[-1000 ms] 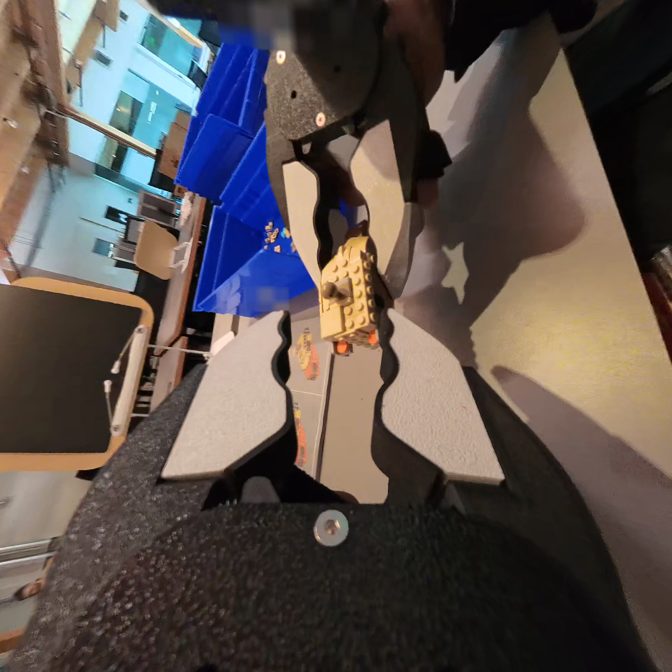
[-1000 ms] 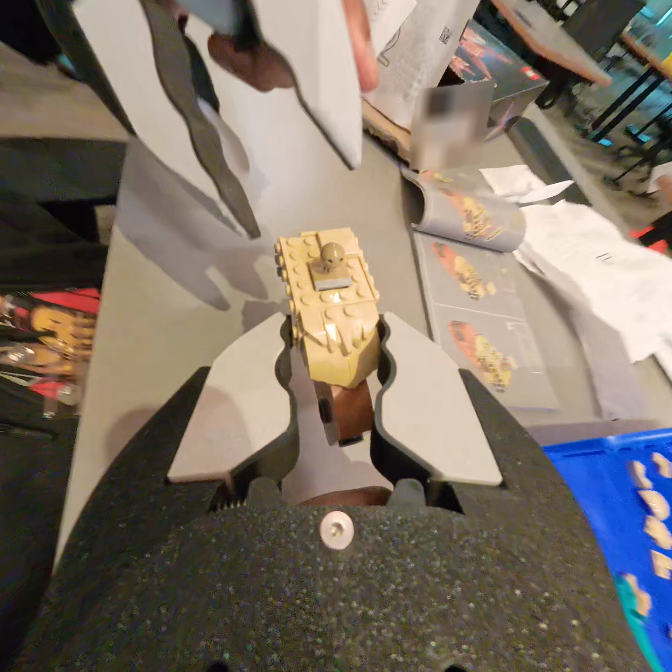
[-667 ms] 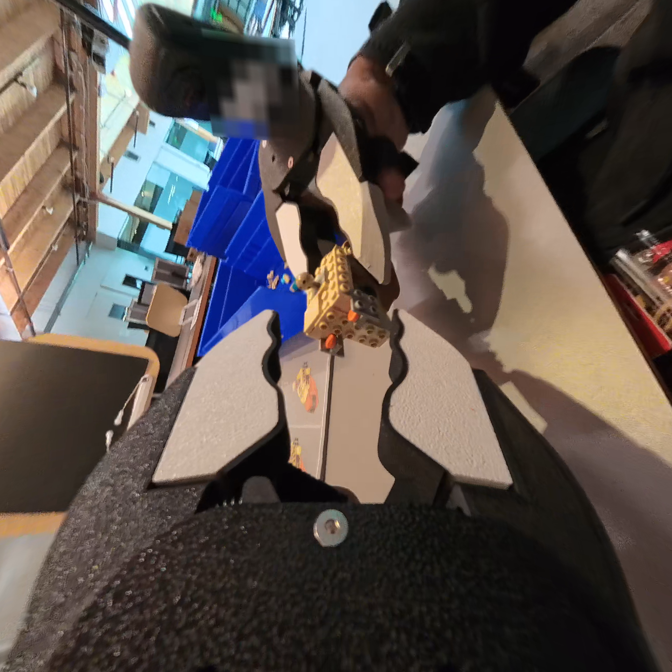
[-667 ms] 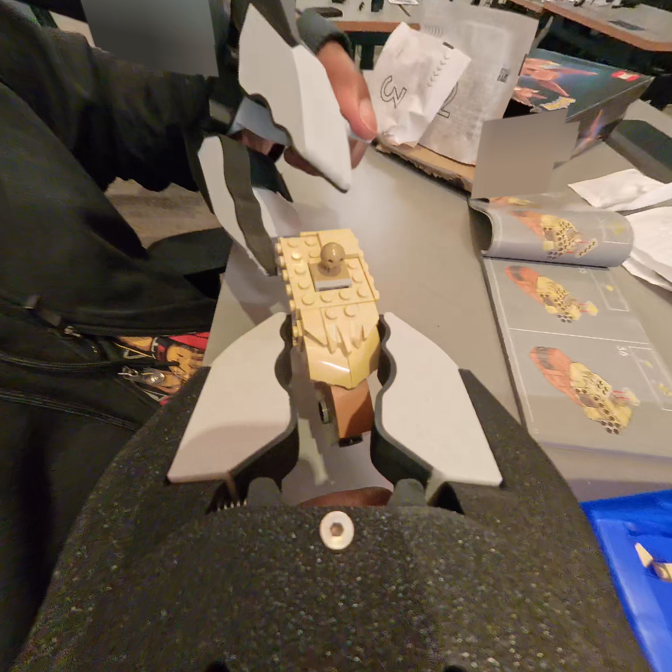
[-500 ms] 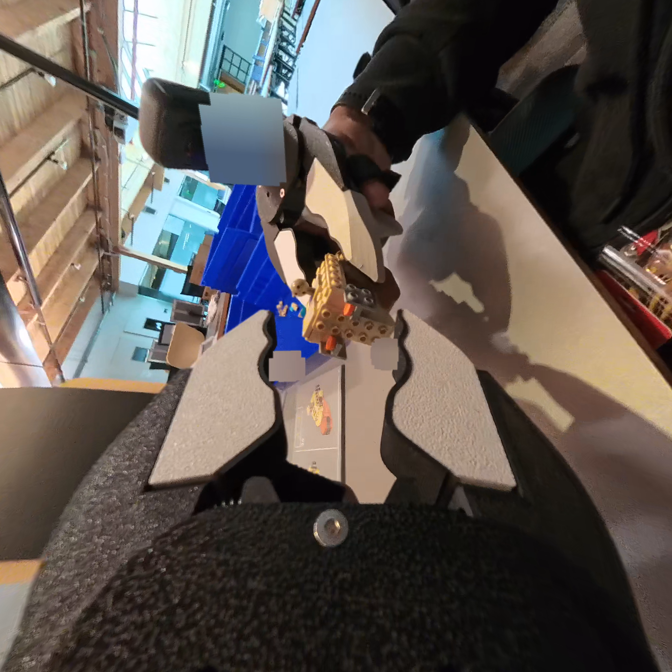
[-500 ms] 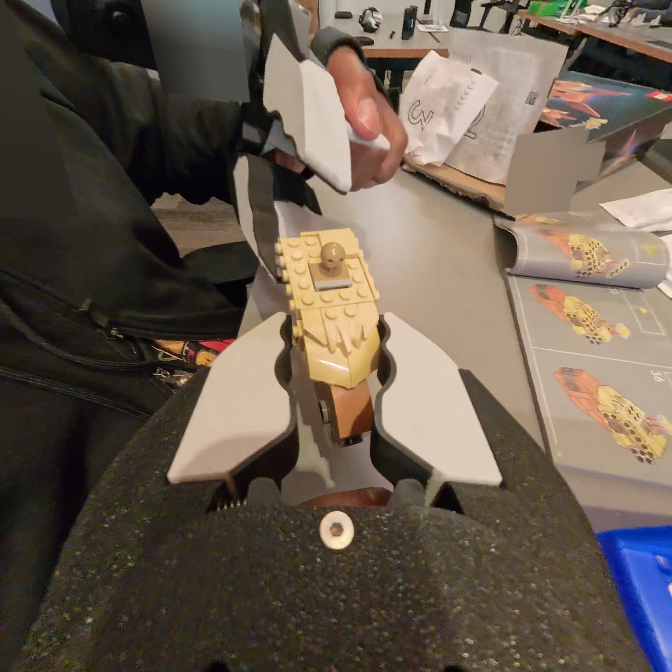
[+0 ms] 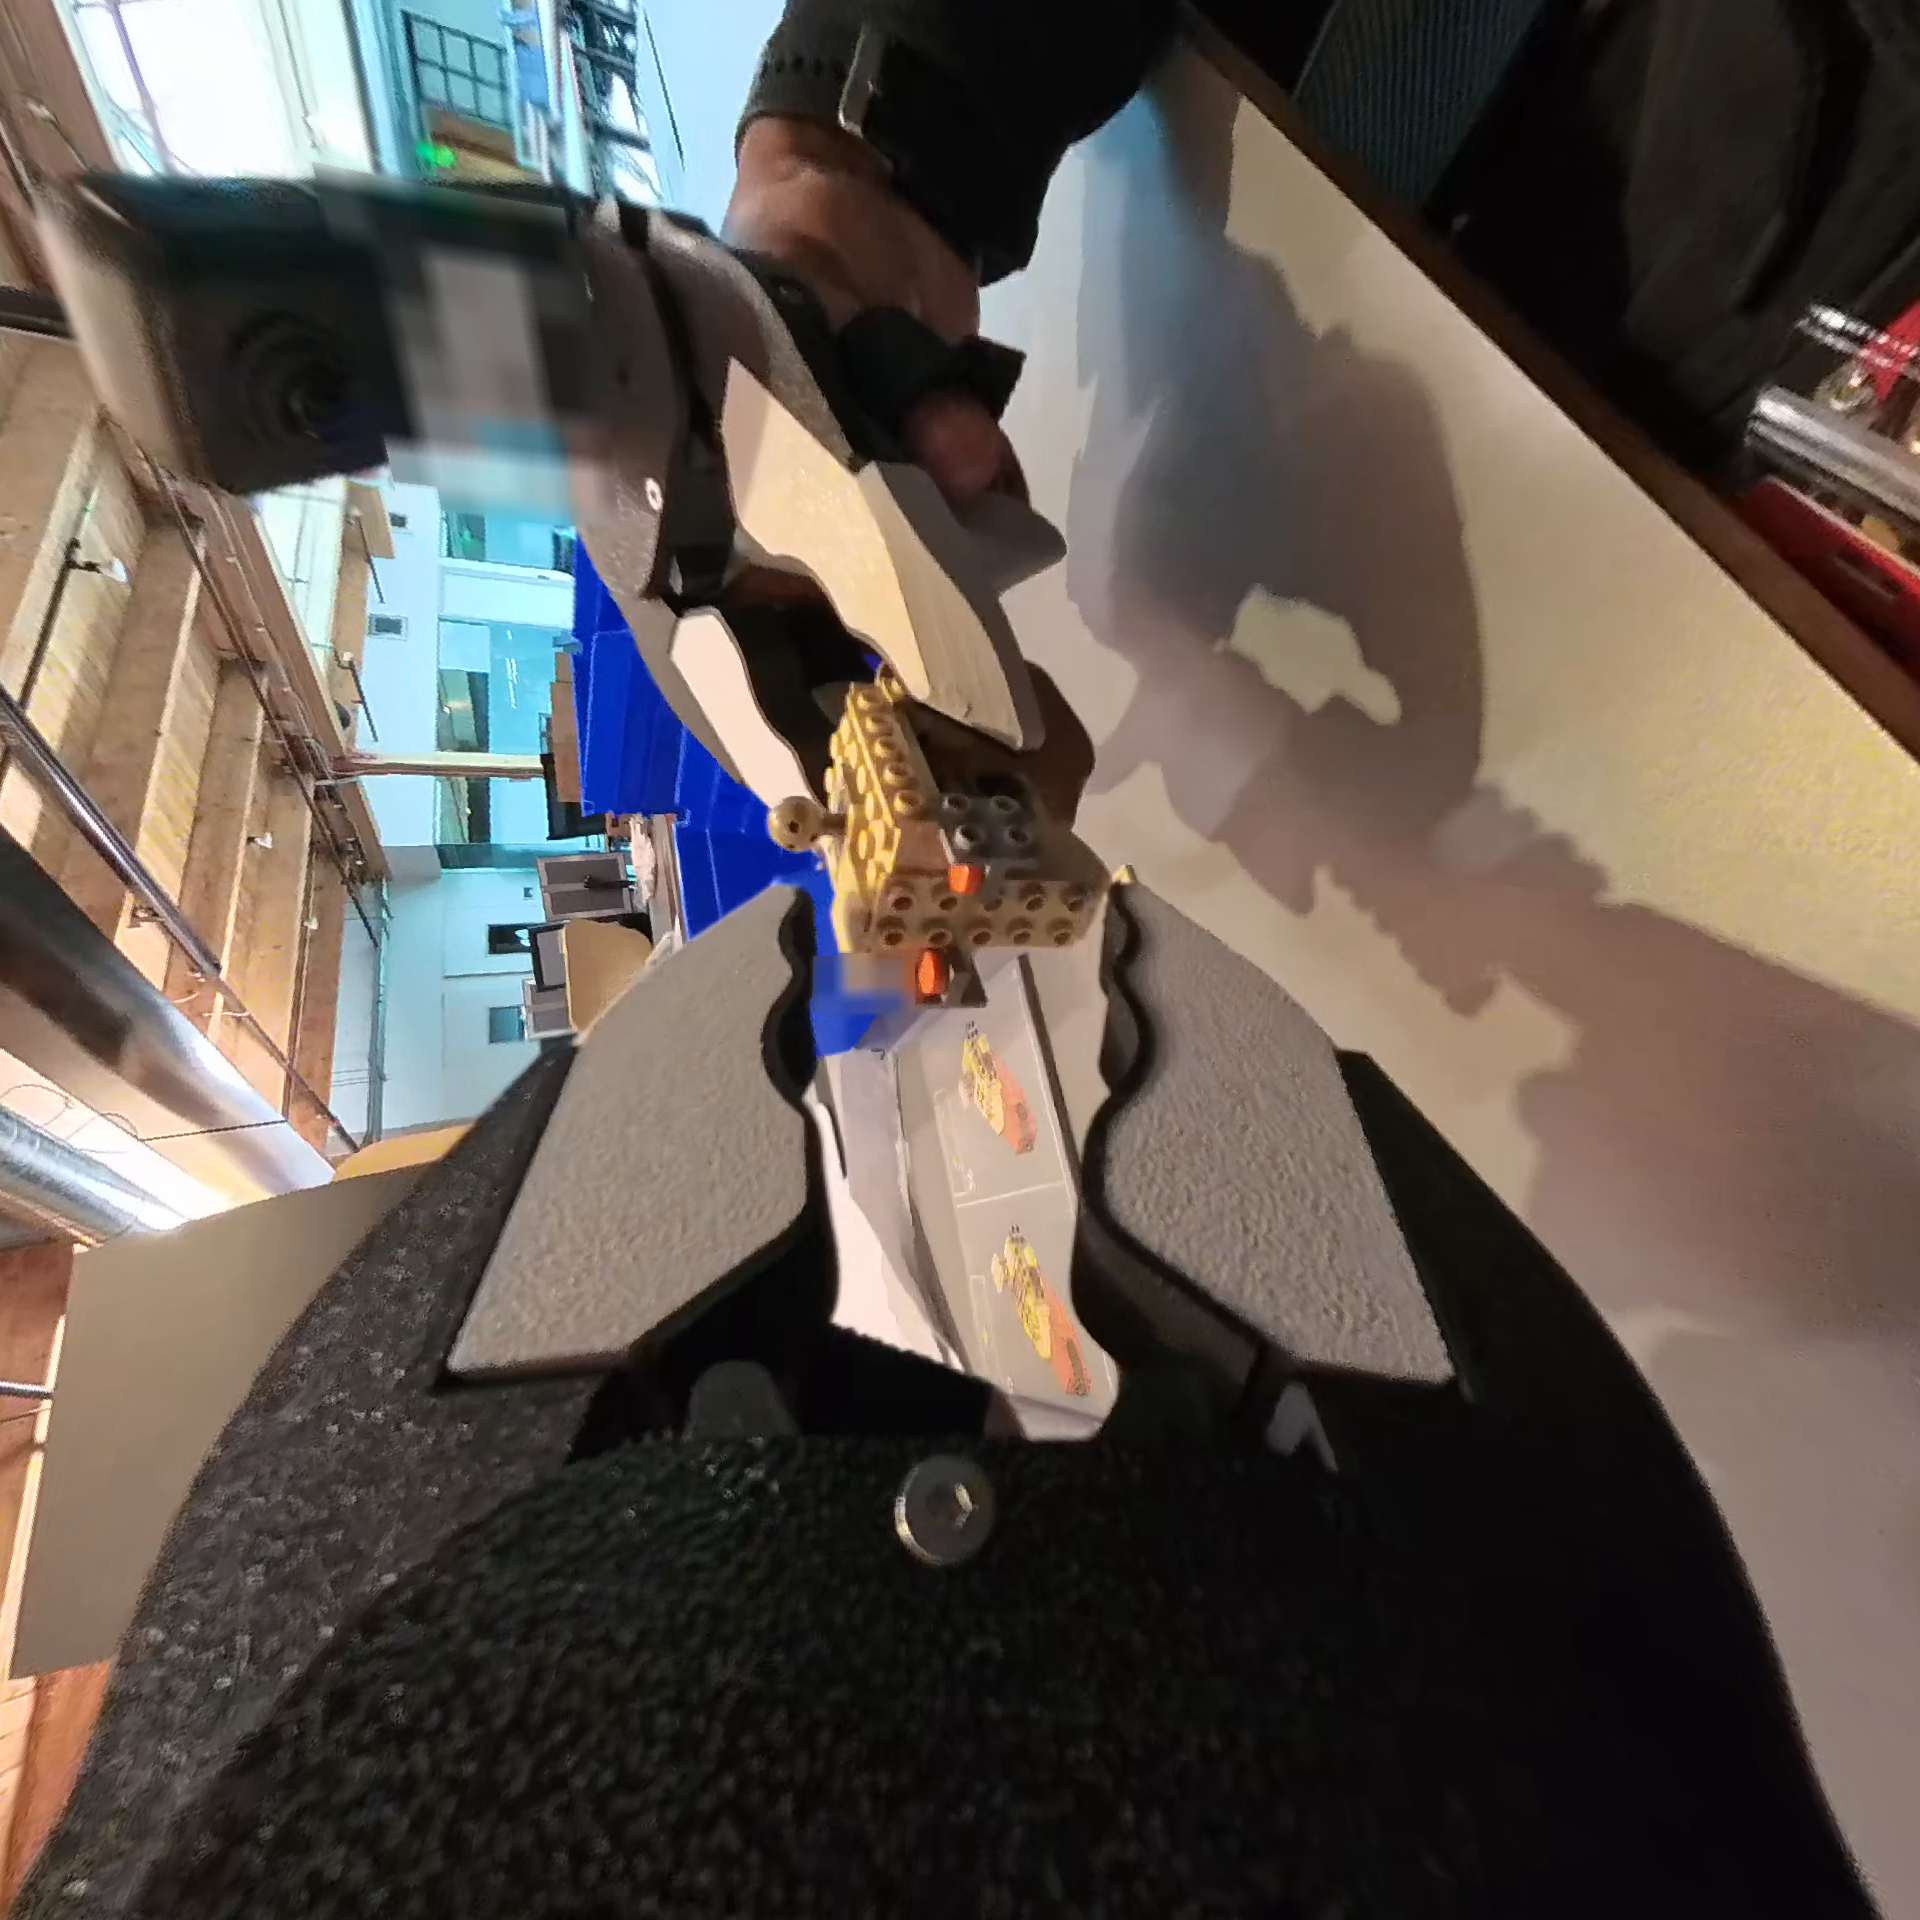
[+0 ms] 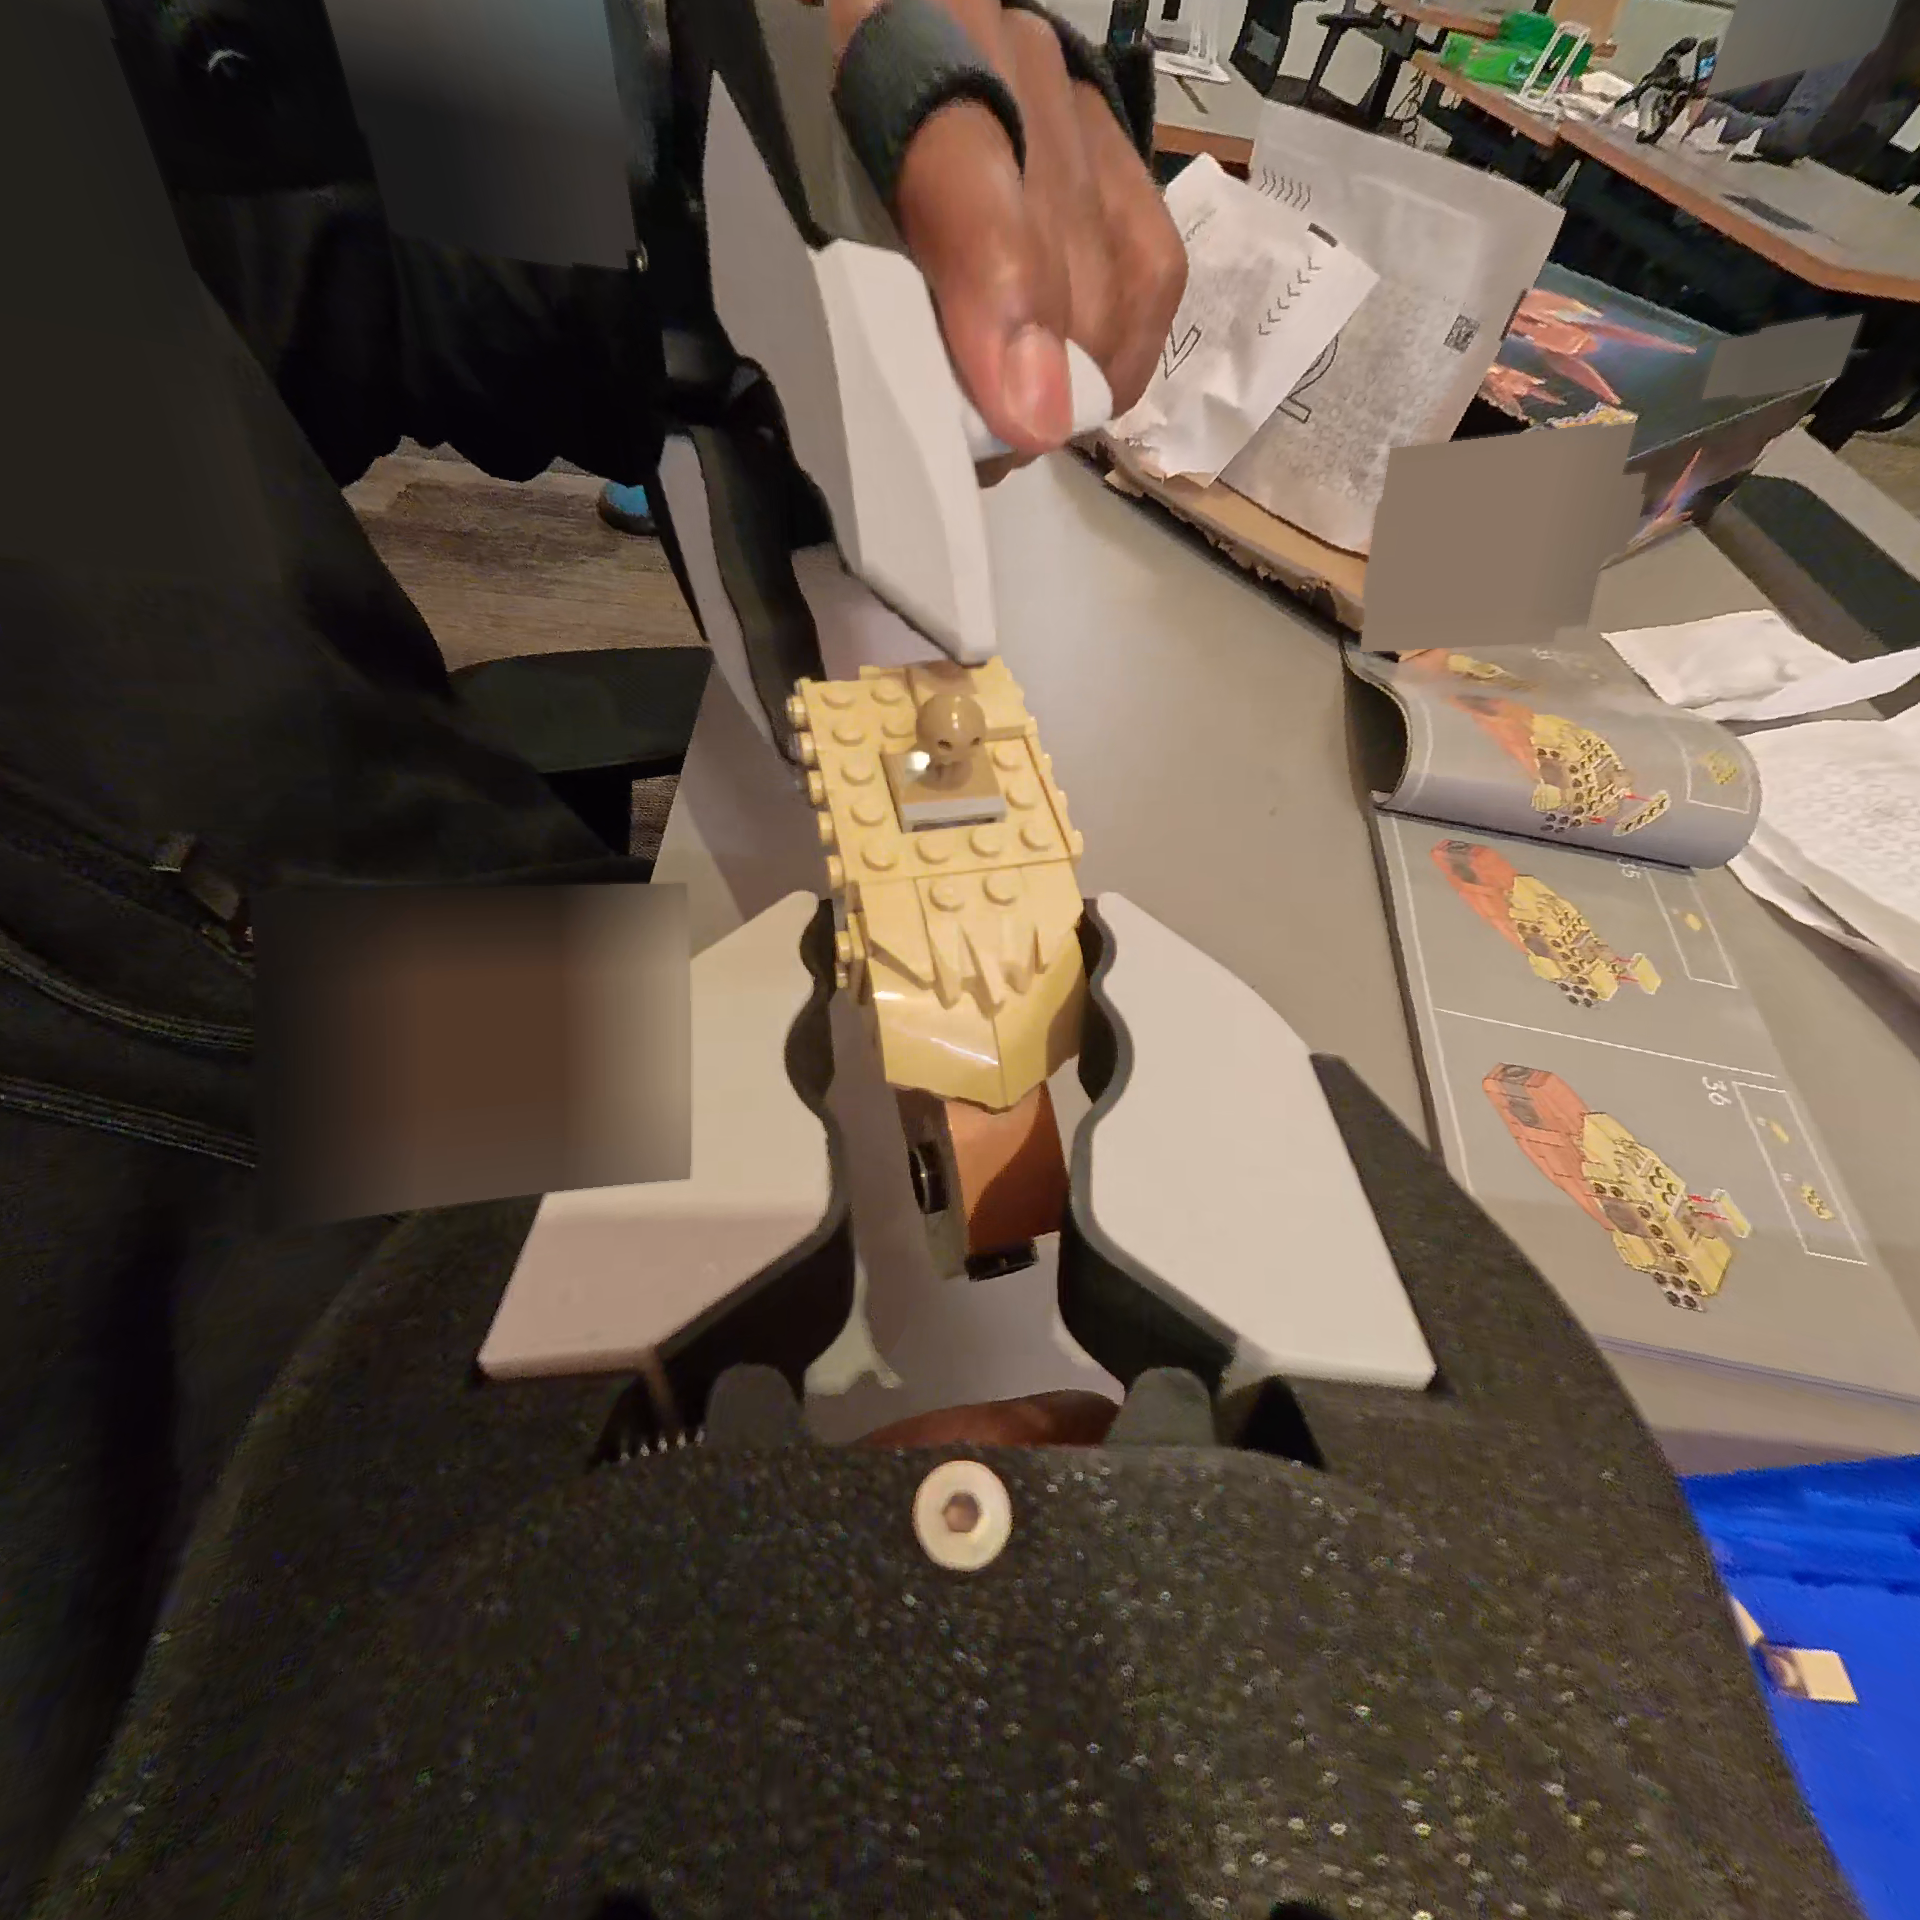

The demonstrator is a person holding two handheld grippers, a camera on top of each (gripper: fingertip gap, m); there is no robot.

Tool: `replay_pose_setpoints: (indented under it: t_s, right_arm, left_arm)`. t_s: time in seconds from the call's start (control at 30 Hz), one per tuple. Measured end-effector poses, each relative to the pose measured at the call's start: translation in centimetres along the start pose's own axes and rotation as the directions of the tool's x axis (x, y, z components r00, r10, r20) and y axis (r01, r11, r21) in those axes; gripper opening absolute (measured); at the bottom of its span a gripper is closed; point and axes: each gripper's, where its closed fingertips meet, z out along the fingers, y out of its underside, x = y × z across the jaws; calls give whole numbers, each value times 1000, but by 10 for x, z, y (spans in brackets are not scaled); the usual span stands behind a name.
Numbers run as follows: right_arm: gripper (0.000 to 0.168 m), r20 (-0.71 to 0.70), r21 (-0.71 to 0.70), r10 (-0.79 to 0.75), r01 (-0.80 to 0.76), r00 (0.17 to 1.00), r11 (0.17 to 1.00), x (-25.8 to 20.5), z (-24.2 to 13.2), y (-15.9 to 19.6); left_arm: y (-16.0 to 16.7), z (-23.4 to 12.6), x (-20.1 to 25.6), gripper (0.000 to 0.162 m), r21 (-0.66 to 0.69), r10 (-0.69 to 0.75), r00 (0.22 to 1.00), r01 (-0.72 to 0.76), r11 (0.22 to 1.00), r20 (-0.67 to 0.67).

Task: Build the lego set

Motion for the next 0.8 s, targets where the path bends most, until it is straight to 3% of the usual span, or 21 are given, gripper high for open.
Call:
replay_pose_setpoints:
  t_s: [0.07, 0.2, 0.6, 0.8]
  right_arm:
    - [44, -31, -12, -42, 42, 999, 999, 1, -1, -1]
    - [44, -71, -6, -94, 94, 993, 996, 1, -1, -6]
    - [44, -127, 79, -147, 157, 981, 984, -3, -6, -24]
    - [44, -137, 125, -186, 203, 973, 971, -7, -10, -35]
  left_arm:
    - [0, 0, 2, 57, -13, -7, 1000, 7, 1000, -15]
    - [0, 0, -1, 48, -27, 8, 1000, -8, 1000, 15]
    - [-3, -6, -8, 44, -23, 33, 996, -32, 999, 80]
    - [-4, -7, -11, 34, -11, 32, 994, -31, 999, 100]
